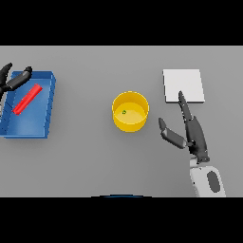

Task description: Pick up the red beaker and tilt it to pour out 1 green nut into yellow bowl. Pick up the yellow bowl and place it on the metallic measuring scale.

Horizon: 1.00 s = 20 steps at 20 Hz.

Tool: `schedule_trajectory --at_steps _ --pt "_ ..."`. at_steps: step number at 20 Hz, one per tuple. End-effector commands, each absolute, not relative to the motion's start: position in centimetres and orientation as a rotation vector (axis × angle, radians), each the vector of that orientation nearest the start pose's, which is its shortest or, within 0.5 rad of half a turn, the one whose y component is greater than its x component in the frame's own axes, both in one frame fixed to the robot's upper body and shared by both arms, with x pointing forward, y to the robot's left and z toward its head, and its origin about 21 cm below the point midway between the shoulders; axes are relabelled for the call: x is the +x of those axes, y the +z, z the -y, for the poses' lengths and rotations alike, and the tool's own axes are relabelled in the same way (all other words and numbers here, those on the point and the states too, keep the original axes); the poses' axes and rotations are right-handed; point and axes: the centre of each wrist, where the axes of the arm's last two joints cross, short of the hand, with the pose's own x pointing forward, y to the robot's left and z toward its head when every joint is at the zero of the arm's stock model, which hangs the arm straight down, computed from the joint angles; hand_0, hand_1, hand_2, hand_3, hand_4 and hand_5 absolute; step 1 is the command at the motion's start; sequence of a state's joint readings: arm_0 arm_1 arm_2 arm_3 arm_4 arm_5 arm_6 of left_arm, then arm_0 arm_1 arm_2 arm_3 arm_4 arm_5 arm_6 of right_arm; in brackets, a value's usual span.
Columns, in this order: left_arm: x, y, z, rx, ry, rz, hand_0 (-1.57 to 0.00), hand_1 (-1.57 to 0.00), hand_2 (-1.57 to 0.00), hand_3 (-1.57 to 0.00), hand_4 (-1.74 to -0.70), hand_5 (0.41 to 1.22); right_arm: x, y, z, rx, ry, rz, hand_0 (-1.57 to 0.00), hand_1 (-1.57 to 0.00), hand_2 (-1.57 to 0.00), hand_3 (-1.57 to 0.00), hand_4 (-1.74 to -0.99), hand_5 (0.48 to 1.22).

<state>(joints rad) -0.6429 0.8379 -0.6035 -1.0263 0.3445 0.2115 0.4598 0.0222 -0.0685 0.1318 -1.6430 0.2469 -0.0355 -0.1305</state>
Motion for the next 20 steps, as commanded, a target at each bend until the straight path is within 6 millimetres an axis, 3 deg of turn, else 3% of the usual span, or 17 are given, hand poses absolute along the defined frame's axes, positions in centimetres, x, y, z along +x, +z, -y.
schedule_trajectory --at_steps 1,4,6,9,15,20 --pt "36.6 9.7 -34.2 0.654 -0.44 1.02 -0.07 -0.06 -0.06 -0.05 -0.71 0.658 23.8 1.0 21.5 -0.185 0.341 1.736 0.0 0.0 0.0 0.0 -1.175 0.672" --pt "36.1 9.5 -34.0 0.65 -0.425 1.085 -0.03 -0.03 -0.03 -0.02 -0.71 0.679 24.4 1.9 21.8 -0.191 0.479 1.755 0.0 0.0 0.0 0.0 -1.132 0.703" --pt "36.2 9.8 -33.6 0.665 -0.423 1.093 -0.02 -0.02 -0.02 -0.01 -0.71 0.689 25.1 2.5 21.6 -0.171 0.635 1.763 0.0 0.0 0.0 0.0 -1.153 0.728" --pt "36.0 9.8 -33.5 0.632 -0.412 1.116 -0.01 -0.01 -0.01 -0.01 -0.72 0.67 26.7 4.5 21.1 -0.262 0.959 1.712 0.0 0.0 0.0 0.0 -1.204 0.708" --pt "35.9 9.4 -33.3 0.607 -0.419 1.11 0.0 0.0 0.0 0.0 -0.71 0.672 29.8 6.6 18.5 -0.373 1.603 1.631 0.0 0.0 0.0 0.0 -1.228 0.703" --pt "35.9 9.6 -33.6 0.602 -0.408 1.117 0.0 0.0 0.0 0.0 -0.72 0.684 32.0 6.9 16.4 -0.365 1.905 1.527 0.0 0.0 0.0 0.0 -1.212 0.705"
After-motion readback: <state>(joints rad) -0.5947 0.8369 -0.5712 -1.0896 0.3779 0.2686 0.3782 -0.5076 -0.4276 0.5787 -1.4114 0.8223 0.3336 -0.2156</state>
